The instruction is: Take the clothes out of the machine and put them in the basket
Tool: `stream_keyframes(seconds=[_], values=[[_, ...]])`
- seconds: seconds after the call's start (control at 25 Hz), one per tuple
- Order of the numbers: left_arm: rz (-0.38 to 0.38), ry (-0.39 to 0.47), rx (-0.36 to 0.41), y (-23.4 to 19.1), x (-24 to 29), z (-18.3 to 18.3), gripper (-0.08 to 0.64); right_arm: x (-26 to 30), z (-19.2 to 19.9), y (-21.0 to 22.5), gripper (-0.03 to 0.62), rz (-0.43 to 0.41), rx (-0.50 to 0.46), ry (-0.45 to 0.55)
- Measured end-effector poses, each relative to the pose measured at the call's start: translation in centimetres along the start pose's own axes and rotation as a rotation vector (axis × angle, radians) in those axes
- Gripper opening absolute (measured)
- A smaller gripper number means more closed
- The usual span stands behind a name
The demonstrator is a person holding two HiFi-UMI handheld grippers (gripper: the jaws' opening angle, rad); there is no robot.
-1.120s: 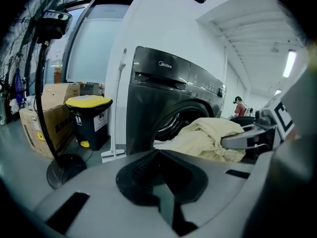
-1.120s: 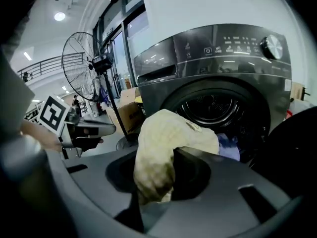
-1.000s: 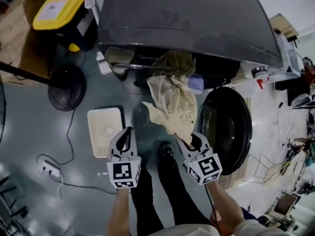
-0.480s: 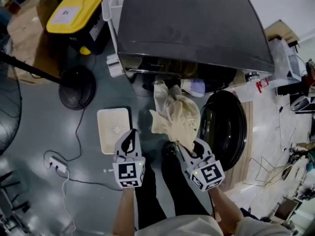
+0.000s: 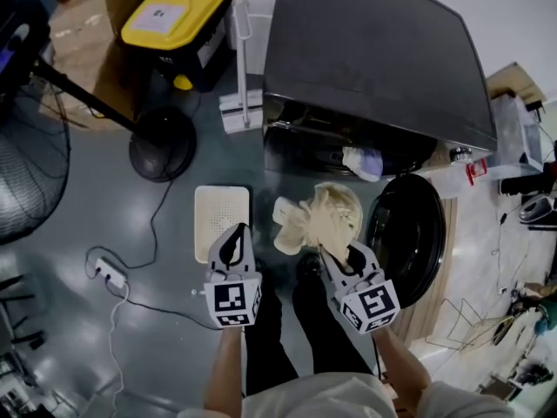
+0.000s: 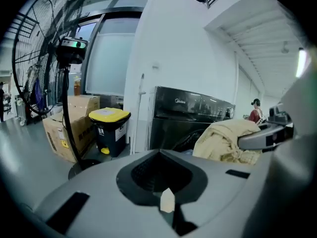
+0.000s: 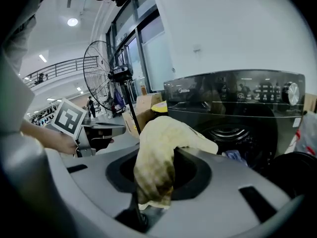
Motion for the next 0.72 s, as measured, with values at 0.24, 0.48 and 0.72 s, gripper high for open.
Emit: stream_keyframes(seconds=[0.24, 0.48, 0.72], values=[[-0.08, -0.008, -0.042, -3.1, -2.4, 1.8, 0.018, 3.3, 0.0, -3.9, 0.126, -0.1, -0.058, -0.03], [-0.177, -0.026, -0.088, -6.5, -6.0, 4.2, 0.018, 6.7, 1.0, -9.1, 0.126, -0.224, -0.113, -0.064], [-0.259, -0.023, -0.121, -9.6, -9.4, 6.0, 0.018, 11.1, 2.2, -13.6, 0.126, -0.312, -0.129, -0.095]])
Point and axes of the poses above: the fingertips, and each gripper's own axes: x forward along the fingers, y to its right, z out of its underside, the point moved 9 cm from there along -x, backward along the fingers, and after that the axes turned 10 degrees about x, right-handed, at the moved point
